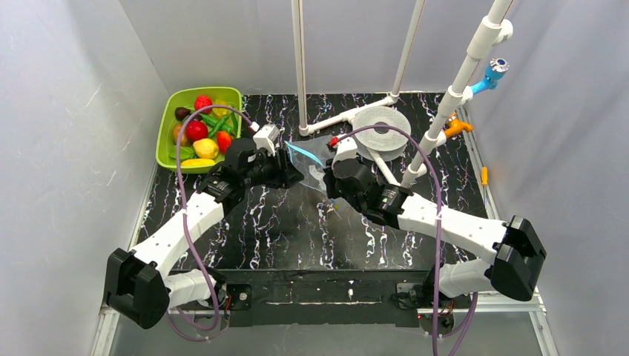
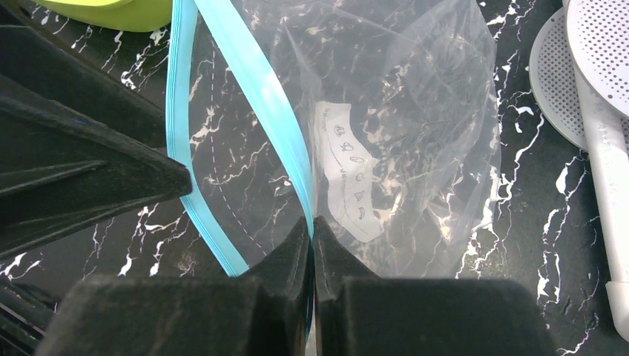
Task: Place the food in the zip-top bag and seal the zipper
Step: Open the zipper of the food storage bag.
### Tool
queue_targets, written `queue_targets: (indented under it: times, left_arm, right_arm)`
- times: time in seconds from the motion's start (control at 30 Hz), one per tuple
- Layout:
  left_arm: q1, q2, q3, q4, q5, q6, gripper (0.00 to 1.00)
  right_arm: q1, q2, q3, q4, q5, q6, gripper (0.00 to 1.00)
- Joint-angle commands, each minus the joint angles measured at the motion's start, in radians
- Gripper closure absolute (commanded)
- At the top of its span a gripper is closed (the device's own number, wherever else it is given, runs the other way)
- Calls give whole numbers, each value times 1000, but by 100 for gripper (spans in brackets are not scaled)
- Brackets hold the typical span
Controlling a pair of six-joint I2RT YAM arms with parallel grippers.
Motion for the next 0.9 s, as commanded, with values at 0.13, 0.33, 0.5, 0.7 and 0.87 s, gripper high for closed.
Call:
queue_targets:
  times: [0.13, 0.33, 0.5, 0.7, 0.87]
  left_arm:
    - [-2, 50, 49, -9, 90, 18, 65]
    - [-2, 58, 54, -11, 115, 24, 86]
    - [-2, 48, 49, -7, 106, 25, 100]
    - [-2, 47, 48, -1, 110, 19, 100]
    - [-2, 40, 46, 0, 105, 19, 100]
  right_arm:
    - [17, -22, 63, 3, 16, -23, 90]
    - [23, -22, 70, -10, 29, -40, 80]
    - [31, 9, 118, -54, 98, -110, 64]
    - [66, 98, 227, -132, 238, -231, 58]
    - [85, 159, 296, -200, 314, -271, 63]
